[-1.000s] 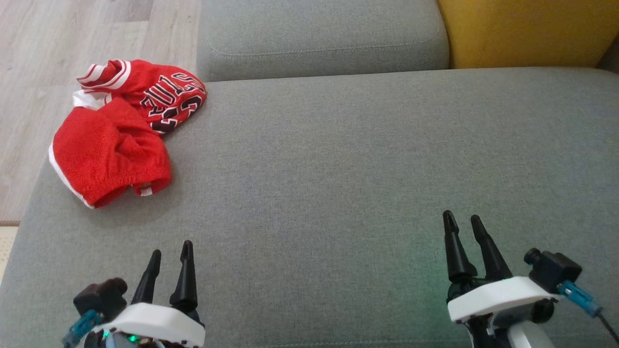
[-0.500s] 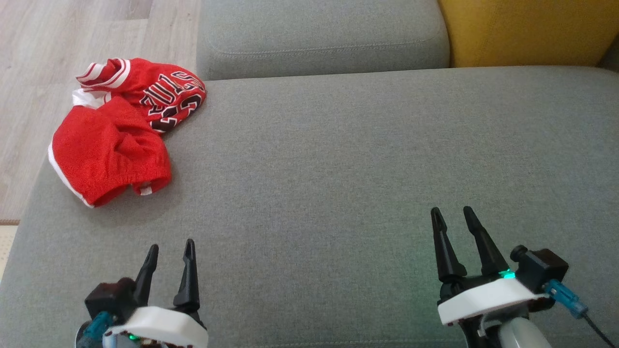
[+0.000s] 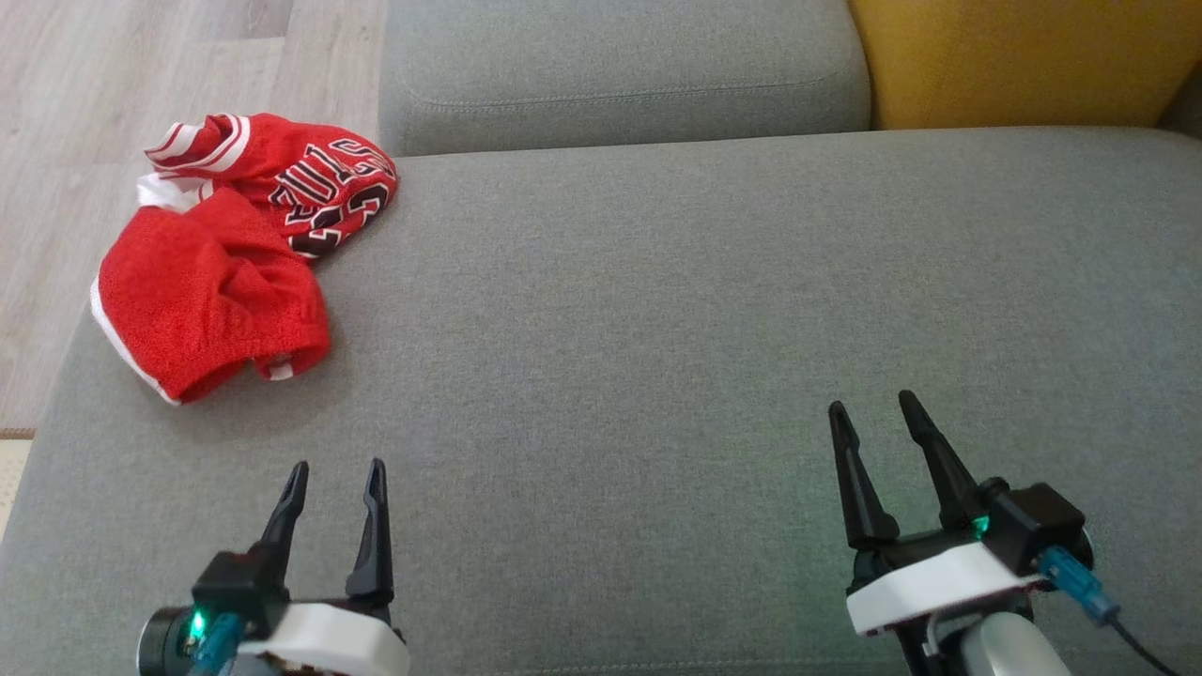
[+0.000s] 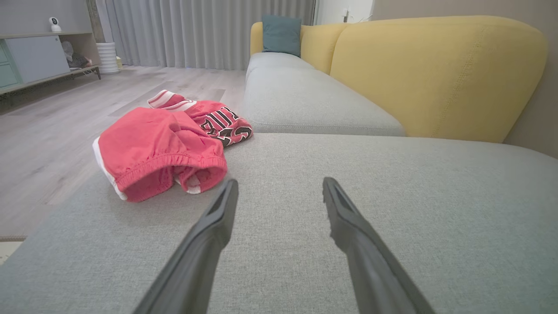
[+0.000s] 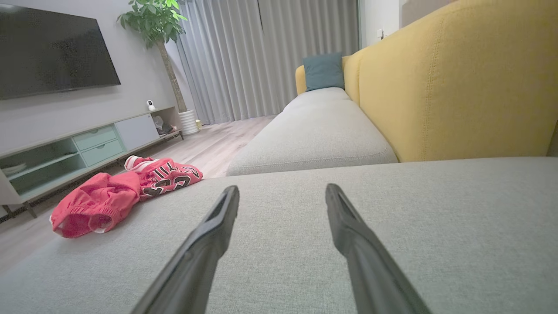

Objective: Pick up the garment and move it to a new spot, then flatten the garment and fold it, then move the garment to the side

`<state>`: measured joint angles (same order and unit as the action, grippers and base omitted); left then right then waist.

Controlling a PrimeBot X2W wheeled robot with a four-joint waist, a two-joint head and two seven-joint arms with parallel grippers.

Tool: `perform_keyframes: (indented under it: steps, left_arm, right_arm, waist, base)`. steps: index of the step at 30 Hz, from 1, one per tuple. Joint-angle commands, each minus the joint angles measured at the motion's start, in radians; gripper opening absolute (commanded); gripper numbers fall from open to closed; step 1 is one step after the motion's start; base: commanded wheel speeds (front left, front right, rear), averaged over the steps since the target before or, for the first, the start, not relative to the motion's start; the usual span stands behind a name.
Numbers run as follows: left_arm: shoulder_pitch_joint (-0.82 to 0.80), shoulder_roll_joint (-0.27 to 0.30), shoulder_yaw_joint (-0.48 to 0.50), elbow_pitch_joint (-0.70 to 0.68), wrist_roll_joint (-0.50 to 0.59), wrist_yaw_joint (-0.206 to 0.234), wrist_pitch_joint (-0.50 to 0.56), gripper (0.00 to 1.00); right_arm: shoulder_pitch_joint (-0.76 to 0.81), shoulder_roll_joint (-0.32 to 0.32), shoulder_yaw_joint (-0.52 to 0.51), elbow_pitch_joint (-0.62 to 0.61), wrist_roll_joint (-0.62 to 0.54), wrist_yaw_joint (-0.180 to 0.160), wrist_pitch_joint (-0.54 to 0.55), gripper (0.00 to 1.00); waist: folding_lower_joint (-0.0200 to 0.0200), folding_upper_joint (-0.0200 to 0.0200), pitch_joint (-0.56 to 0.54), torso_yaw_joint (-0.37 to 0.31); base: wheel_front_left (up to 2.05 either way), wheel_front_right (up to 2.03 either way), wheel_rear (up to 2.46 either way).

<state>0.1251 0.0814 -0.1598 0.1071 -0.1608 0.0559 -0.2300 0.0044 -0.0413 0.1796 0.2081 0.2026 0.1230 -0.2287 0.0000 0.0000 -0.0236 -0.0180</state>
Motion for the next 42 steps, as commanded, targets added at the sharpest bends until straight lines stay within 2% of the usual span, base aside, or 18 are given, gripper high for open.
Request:
perform_keyframes:
  steps: [1,7,42]
  left_arm:
    - [-0.019,0.009,0.023,-0.039,0.031,0.01,-0.015,1.0]
    - [-0.018,0.004,0.033,-0.027,0.083,0.01,-0.032,1.0]
    - [-0.032,-0.025,0.082,-0.002,0.08,-0.019,-0.032,1.0]
  right_arm:
    - [-0.059,-0.008,0.021,-0.029,-0.032,0.007,-0.016,1.0]
    - [-0.066,-0.009,0.019,-0.016,-0.1,0.008,-0.033,1.0]
    - [-0.083,-0.009,-0.015,0.031,-0.075,0.008,-0.033,1.0]
  waist:
    - [0.0,0.0,0.0,0.0]
    - [0.0,0.0,0.003,-0.001]
    - [0.0,0.0,0.01,-0.001]
  base:
    - [0.0,0.0,0.0]
    - [0.0,0.0,0.0]
    - [0.0,0.0,0.0]
